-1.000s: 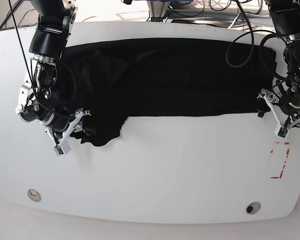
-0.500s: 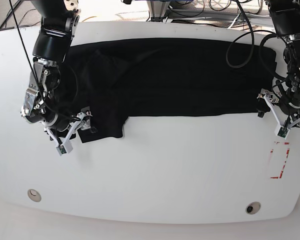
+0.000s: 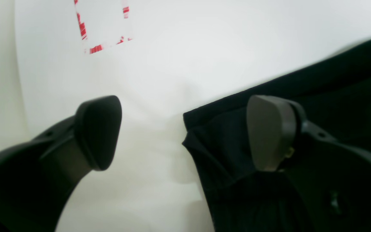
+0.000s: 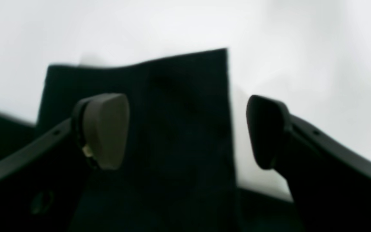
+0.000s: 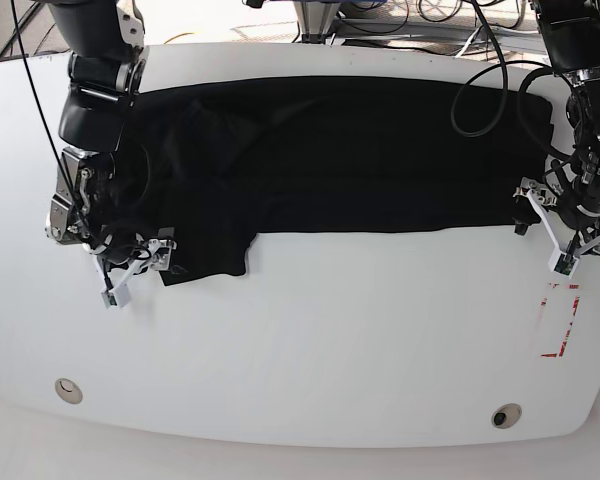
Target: Layout the t-shirt on the table in an organized manner, then fold the t-shirt properly
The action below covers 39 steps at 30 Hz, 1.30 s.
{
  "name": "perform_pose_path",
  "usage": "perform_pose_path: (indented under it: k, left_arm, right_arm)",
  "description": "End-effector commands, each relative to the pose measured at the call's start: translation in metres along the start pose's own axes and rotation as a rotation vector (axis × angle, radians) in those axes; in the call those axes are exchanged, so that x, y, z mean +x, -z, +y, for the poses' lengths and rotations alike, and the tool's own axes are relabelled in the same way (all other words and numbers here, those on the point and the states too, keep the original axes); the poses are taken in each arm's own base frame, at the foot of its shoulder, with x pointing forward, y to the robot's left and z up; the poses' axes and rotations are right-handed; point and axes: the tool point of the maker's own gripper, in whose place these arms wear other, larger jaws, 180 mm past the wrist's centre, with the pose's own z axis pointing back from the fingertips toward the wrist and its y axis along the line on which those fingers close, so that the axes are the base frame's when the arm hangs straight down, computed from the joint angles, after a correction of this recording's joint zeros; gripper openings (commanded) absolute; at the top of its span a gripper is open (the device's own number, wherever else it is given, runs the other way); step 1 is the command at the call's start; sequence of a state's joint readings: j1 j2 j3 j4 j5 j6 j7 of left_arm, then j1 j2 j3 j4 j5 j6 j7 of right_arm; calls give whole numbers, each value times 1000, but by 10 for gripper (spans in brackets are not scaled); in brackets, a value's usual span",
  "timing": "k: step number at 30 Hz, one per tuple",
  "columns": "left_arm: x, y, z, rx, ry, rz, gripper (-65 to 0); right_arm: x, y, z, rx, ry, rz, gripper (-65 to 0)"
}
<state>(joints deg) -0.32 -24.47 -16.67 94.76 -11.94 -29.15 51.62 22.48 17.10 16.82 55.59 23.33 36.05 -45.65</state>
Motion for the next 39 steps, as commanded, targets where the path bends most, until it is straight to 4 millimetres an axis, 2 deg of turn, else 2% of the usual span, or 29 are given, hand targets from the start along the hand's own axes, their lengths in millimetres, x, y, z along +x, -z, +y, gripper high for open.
perform_pose_path:
  k: [1,9,12,17,22,27,29,32,39]
  left_arm:
    - [14,-6,12,30,13,-39,-89]
    - [14,-6,12,30,13,-39,-89]
    - [14,-6,12,29,12,-40,-89]
    - [14,-6,12,29,12,-40,-89]
    - [14,-6,12,29,12,-40,-89]
    - [14,-6,12,29,12,-40,-89]
    - [13,-6,12,28,11,-39,-89]
    - [13,-6,12,28,11,-39,-89]
    - [13,-6,12,28,11,-39,-89]
  right_arm:
    - [36,-8,-12,-9,-21,-74,-103]
    - [31,1,0,12,-88,-42,-103]
    - [18,4,2,17,-79,-20,-103]
    - [7,13,14,44,-64,-9,-105]
    - [-6,14,17,50,-58,8,-105]
    - [-11,16,36,77,-81,13,-106]
    - [-10,14,42,81,-104,14,-135]
    - [-8,13,51,92,-122,11,-219]
    - [-5,14,56,99,-129,4,-485]
